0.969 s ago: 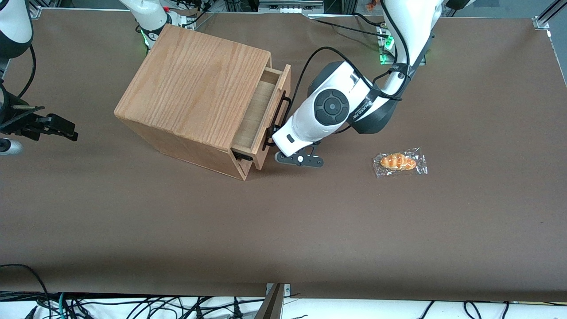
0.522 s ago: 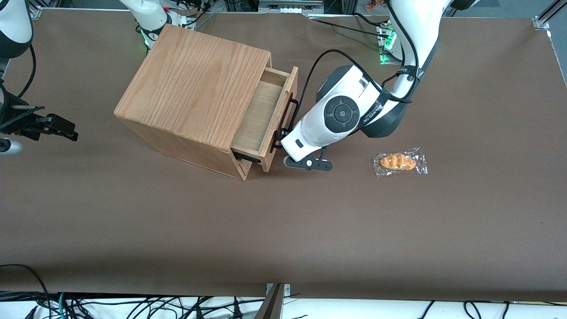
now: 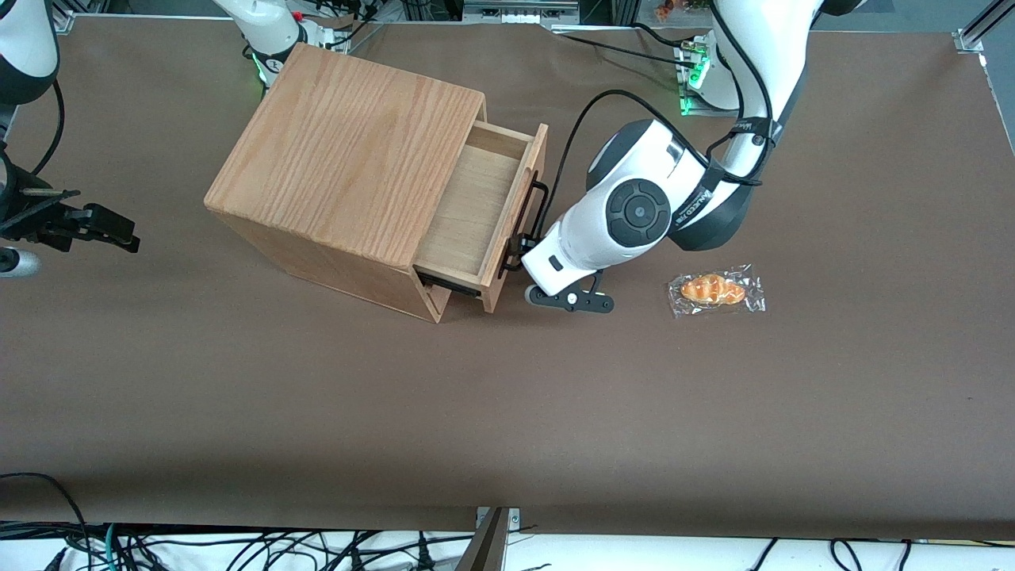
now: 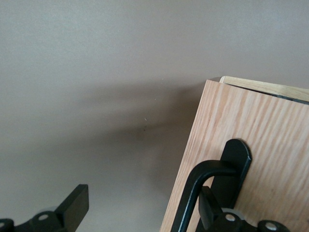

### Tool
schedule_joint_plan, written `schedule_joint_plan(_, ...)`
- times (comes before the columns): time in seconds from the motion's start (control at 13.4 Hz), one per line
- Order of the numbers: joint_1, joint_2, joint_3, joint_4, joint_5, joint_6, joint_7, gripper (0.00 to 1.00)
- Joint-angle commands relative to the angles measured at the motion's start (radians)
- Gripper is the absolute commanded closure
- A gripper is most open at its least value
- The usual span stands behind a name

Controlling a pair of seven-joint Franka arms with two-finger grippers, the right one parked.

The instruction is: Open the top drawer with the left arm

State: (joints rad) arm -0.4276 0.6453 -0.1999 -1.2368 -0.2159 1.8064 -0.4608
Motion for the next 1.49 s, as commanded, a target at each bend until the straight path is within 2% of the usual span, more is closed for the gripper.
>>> schedule_joint_plan(0.0, 0.016, -0.018, 0.002, -0.003, -0.016, -0.033, 0.047, 0.00)
schedule_joint_plan(0.37, 0.026, -0.021, 0.002, -0.001, -0.016, -0.054, 0.048, 0.00)
schedule_joint_plan(0.75, 0.044, -0.081, 0.004, 0.002, -0.025, -0.126, 0.030, 0.00)
schedule_joint_plan(1.27, 0.159, -0.171, 0.031, 0.005, -0.014, -0.226, 0.017, 0.00)
schedule_joint_plan(1.42, 0.211, -0.196, 0.031, 0.013, 0.033, -0.260, 0.017, 0.00)
